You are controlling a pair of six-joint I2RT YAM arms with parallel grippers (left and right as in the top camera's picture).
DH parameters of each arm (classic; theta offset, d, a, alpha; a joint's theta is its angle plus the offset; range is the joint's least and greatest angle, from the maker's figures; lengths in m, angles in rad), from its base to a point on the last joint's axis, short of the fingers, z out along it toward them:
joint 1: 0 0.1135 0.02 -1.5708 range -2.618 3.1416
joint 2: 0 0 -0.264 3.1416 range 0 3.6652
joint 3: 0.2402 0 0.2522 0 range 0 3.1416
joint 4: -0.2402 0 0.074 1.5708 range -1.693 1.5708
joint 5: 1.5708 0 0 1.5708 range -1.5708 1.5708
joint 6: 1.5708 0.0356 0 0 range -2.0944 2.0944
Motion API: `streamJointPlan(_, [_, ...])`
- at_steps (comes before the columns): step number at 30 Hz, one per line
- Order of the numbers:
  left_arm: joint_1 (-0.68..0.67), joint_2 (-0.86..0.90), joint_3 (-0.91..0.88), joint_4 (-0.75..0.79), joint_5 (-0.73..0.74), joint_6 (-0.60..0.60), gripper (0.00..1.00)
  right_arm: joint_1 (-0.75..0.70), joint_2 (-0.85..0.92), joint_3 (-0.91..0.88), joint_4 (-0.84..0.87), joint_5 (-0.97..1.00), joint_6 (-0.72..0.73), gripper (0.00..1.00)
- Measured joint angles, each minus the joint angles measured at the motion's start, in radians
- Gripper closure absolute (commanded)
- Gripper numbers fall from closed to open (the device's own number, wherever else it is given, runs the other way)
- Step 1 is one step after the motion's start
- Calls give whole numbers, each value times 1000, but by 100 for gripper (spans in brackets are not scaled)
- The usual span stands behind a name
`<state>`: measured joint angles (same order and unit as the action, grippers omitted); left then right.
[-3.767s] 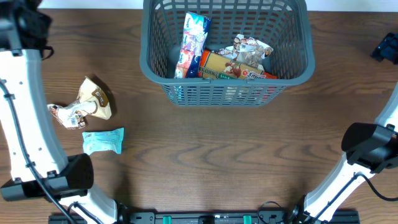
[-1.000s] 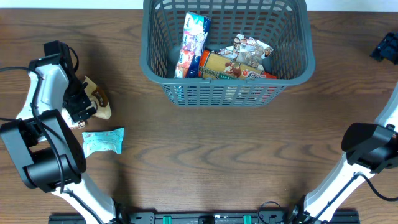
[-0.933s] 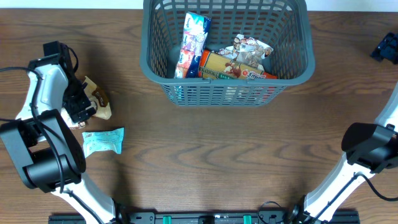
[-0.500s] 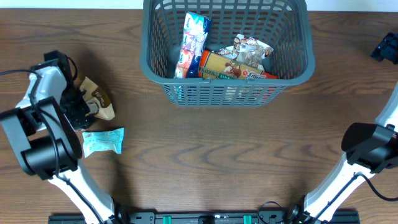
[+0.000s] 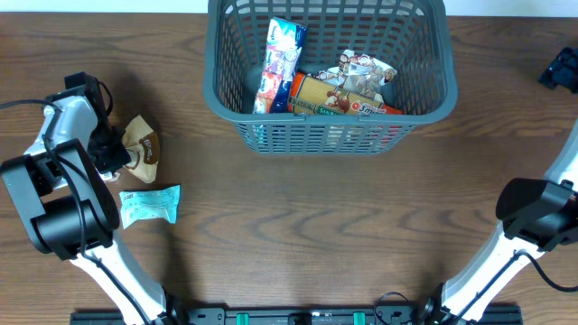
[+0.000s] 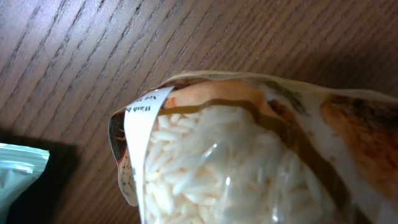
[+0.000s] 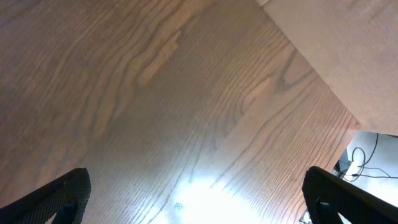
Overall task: Pack container
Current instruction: 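Lower the left gripper and grasp the crumpled wrapper, then carry the crumpled wrapper into the basket and release it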
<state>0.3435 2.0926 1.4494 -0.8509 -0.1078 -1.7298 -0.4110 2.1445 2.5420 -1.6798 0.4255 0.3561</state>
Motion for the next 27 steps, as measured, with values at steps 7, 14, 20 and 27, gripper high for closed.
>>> streamJointPlan(7, [3, 0, 10, 1, 30, 97, 94, 0, 0, 0, 0, 0, 0, 1])
streamJointPlan(14, [-35, -35, 76, 32, 95, 291, 94, 0, 0, 0, 0, 0, 0, 1])
streamJointPlan(20, [-130, -247, 170, 214, 109, 494, 94, 0, 0, 0, 0, 0, 0, 1])
streamJointPlan(27, [-319, -510, 340, 341, 114, 723, 94, 0, 0, 0, 0, 0, 0, 1])
